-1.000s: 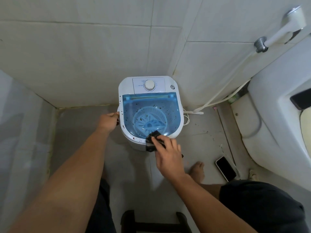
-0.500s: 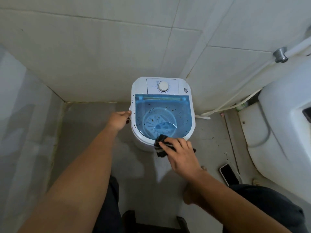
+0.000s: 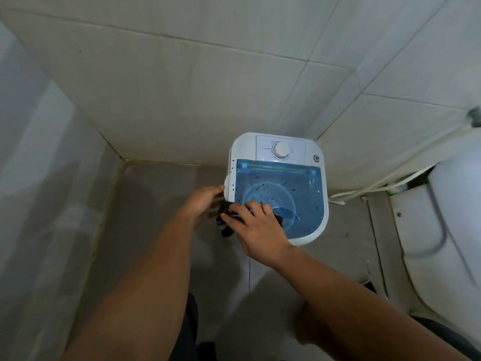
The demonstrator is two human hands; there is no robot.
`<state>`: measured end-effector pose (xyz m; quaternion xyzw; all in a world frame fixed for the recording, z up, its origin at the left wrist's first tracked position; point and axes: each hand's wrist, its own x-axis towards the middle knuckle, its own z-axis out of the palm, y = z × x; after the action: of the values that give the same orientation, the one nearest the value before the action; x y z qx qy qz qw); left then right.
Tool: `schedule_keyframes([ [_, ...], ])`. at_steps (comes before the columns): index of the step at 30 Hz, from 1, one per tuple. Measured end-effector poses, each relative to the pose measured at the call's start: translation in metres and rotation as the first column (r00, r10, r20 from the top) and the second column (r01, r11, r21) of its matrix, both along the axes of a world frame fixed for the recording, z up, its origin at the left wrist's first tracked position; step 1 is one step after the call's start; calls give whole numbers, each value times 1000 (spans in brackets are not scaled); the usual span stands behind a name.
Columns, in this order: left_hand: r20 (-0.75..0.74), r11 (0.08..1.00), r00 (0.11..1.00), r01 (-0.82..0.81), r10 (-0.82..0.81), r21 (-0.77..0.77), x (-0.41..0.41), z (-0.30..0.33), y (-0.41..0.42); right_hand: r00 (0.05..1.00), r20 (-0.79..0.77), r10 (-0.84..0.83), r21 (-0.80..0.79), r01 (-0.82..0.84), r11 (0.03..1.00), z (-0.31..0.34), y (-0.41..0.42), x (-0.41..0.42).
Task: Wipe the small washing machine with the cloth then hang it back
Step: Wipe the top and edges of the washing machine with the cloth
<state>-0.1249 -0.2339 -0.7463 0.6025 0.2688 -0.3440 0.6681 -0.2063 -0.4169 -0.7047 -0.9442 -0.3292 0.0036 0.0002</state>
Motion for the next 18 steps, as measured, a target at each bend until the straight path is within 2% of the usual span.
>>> schedule_keyframes([
  [3,-97,980,991,-104,89,-168,-4,1,7,999,-37,9,-44,-11,999,11,20,42],
  [9,-161,976,982,-125,97,-176,-3,-8,10,974,-32,-223,-203,212,956,36,48,164],
  [12,-162,978,982,-126,99,-168,-2,-7,10,934,-37,-356,-214,341,915,42,42,200],
  [15,-163,977,981,-131,103,-166,-1,-7,10,940,-25,-339,-164,331,929,38,35,195],
  [18,-170,974,979,-145,116,-172,1,-9,10,970,-59,-236,-70,232,970,35,23,154],
])
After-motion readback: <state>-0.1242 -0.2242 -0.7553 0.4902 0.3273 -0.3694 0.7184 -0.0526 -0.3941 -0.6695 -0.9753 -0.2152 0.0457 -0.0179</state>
